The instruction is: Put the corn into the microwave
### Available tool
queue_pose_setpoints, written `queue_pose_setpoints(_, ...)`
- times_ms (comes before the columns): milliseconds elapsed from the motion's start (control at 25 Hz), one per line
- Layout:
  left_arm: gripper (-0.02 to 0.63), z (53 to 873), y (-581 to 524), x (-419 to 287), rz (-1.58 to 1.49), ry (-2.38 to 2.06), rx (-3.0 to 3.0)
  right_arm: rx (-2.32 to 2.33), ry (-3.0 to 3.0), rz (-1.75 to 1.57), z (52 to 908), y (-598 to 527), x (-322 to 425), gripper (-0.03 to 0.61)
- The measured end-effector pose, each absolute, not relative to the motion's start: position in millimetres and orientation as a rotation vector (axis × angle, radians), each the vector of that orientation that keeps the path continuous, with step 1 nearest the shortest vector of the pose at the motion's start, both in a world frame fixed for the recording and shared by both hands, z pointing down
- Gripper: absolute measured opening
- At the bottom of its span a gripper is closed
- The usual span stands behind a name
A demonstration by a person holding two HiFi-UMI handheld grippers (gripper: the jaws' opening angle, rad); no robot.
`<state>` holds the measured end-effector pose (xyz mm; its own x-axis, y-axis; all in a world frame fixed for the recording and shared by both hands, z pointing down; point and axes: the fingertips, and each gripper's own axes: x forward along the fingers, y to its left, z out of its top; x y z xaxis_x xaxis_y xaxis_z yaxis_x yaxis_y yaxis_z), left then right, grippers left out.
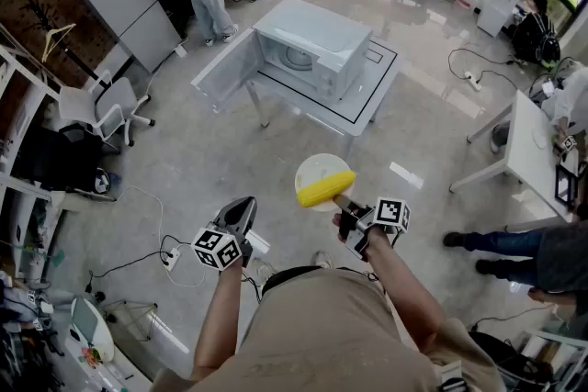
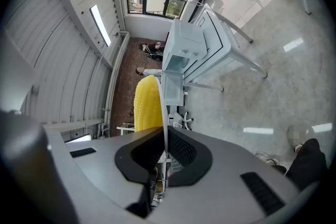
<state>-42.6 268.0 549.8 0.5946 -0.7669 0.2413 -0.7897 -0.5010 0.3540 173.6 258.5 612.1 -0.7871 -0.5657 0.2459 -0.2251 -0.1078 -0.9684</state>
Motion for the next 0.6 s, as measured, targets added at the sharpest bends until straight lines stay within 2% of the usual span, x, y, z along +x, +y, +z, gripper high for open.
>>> queue_pose_setpoints(600,0.006,543,263,-20,0.063,-1.251,2.402,-0.857,1.942,-1.989,612,258,174,0.016)
